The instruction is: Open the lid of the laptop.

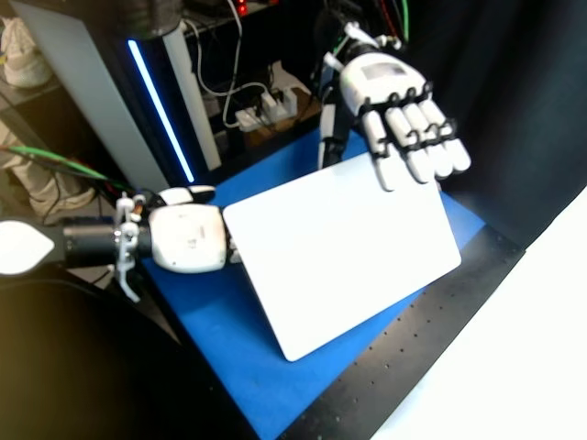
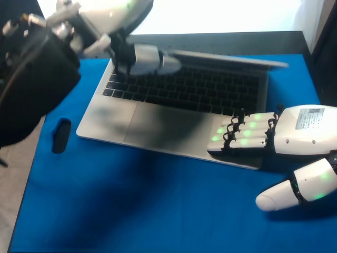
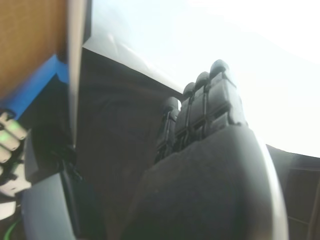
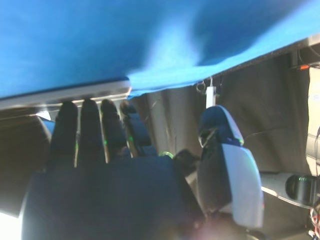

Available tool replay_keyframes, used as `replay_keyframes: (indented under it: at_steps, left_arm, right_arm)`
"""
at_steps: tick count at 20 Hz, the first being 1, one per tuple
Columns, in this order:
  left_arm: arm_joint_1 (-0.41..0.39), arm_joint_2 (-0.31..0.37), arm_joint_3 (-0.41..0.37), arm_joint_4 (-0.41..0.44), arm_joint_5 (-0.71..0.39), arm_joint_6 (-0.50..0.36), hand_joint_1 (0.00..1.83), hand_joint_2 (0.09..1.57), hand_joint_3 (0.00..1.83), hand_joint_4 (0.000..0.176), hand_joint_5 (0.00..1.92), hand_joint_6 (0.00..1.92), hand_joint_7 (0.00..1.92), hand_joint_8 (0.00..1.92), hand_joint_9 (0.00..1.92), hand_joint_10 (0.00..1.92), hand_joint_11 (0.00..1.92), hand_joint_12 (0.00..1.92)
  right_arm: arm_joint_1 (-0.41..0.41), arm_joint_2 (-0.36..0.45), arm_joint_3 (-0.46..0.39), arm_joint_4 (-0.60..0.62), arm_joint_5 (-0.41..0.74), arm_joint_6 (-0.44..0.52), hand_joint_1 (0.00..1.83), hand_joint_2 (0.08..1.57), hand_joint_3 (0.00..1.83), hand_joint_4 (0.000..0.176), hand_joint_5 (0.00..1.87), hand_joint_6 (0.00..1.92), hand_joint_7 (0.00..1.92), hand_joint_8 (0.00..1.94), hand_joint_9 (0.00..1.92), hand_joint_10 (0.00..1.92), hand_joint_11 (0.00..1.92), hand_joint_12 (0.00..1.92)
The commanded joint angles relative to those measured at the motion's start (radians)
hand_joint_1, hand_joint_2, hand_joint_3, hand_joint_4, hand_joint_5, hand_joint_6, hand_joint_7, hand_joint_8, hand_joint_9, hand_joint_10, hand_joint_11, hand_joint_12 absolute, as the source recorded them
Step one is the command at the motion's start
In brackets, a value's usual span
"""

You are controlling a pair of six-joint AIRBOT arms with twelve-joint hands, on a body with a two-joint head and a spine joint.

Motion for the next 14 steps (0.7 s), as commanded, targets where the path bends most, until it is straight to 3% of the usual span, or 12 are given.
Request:
replay_keyframes:
  at_steps: [1, 2, 3, 4, 5, 7, 9, 10, 12, 13, 14]
  left_arm:
    - [-0.028, -0.006, 0.005, 0.039, -0.124, -0.002, 0.76, 0.96, 0.00, 0.077, 0.20, 0.03, 0.04, 0.00, 0.00, 0.00, 0.00, 0.00]
    - [-0.041, -0.010, 0.014, 0.042, -0.115, -0.002, 0.79, 0.96, 0.00, 0.069, 0.27, 0.05, 0.07, 0.01, 0.01, 0.00, 0.00, 0.00]
    - [-0.055, -0.015, 0.026, 0.042, -0.105, -0.002, 0.79, 0.99, 0.01, 0.088, 0.45, 0.13, 0.11, 0.03, 0.03, 0.01, 0.00, 0.00]
    - [-0.069, -0.019, 0.037, 0.042, -0.093, -0.002, 0.78, 1.03, 0.01, 0.097, 0.53, 0.18, 0.15, 0.01, 0.05, 0.01, 0.00, 0.00]
    - [-0.094, -0.027, 0.055, 0.042, -0.074, -0.002, 0.64, 1.13, 0.04, 0.045, 0.31, 0.09, 0.13, 0.00, 0.05, 0.01, 0.00, 0.00]
    - [-0.141, -0.049, 0.103, 0.046, -0.030, -0.002, 0.49, 1.21, 0.02, 0.000, 0.16, 0.01, 0.08, 0.00, 0.03, 0.00, 0.00, 0.00]
    - [-0.185, -0.078, 0.155, 0.046, 0.003, 0.000, 0.39, 1.25, 0.03, 0.000, 0.11, 0.00, 0.02, 0.00, 0.00, 0.00, 0.00, 0.00]
    - [-0.201, -0.087, 0.177, 0.041, 0.021, 0.010, 0.49, 1.22, 0.01, 0.000, 0.15, 0.02, 0.04, 0.01, 0.01, 0.00, 0.00, 0.00]
    - [-0.243, -0.110, 0.214, 0.000, 0.062, 0.112, 0.49, 1.22, 0.01, 0.000, 0.20, 0.04, 0.10, 0.03, 0.03, 0.01, 0.00, 0.00]
    - [-0.262, -0.125, 0.231, -0.020, 0.081, 0.171, 0.53, 1.19, 0.00, 0.015, 0.20, 0.04, 0.08, 0.02, 0.00, 0.00, 0.00, 0.00]
    - [-0.279, -0.146, 0.253, -0.031, 0.096, 0.216, 0.51, 1.18, 0.00, 0.019, 0.19, 0.03, 0.07, 0.01, 0.00, 0.00, 0.00, 0.00]
  right_arm:
    - [0.001, -0.018, -0.002, -0.014, 0.019, 0.023, 0.00, 1.16, 0.00, 0.000, 0.00, 0.00, 0.00, 0.00, 0.00, 0.00, 0.00, 0.00]
    - [0.001, -0.020, -0.001, -0.017, 0.019, 0.023, 0.00, 1.16, 0.00, 0.000, 0.00, 0.00, 0.00, 0.00, 0.00, 0.00, 0.00, 0.00]
    - [0.002, -0.021, 0.000, -0.019, 0.019, 0.023, 0.00, 1.16, 0.00, 0.000, 0.00, 0.00, 0.00, 0.00, 0.00, 0.00, 0.00, 0.00]
    - [0.005, -0.022, 0.001, -0.023, 0.019, 0.023, 0.00, 1.17, 0.00, 0.000, 0.00, 0.00, 0.00, 0.00, 0.00, 0.00, 0.00, 0.00]
    - [0.009, -0.023, 0.002, -0.027, 0.019, 0.023, 0.00, 1.18, 0.01, 0.000, 0.00, 0.00, 0.00, 0.00, 0.00, 0.00, 0.00, 0.00]
    - [0.021, -0.028, 0.005, -0.041, 0.019, 0.023, 0.00, 1.18, 0.01, 0.000, 0.01, 0.00, 0.00, 0.00, 0.00, 0.00, 0.00, 0.00]
    - [0.045, -0.038, 0.009, -0.070, 0.019, 0.023, 0.00, 1.18, 0.01, 0.000, 0.00, 0.00, 0.00, 0.00, 0.00, 0.00, 0.00, 0.00]
    - [0.055, -0.043, 0.012, -0.084, 0.019, 0.023, 0.00, 1.19, 0.01, 0.000, 0.00, 0.00, 0.00, 0.00, 0.00, 0.00, 0.00, 0.00]
    - [0.076, -0.059, 0.019, -0.113, 0.020, 0.023, 0.00, 1.19, 0.01, 0.000, 0.00, 0.00, 0.00, 0.00, 0.00, 0.00, 0.00, 0.00]
    - [0.083, -0.066, 0.022, -0.121, 0.020, 0.023, 0.00, 1.18, 0.00, 0.000, 0.00, 0.00, 0.00, 0.00, 0.00, 0.00, 0.00, 0.00]
    - [0.085, -0.071, 0.025, -0.121, 0.020, 0.023, 0.00, 1.17, 0.00, 0.000, 0.00, 0.00, 0.00, 0.00, 0.00, 0.00, 0.00, 0.00]
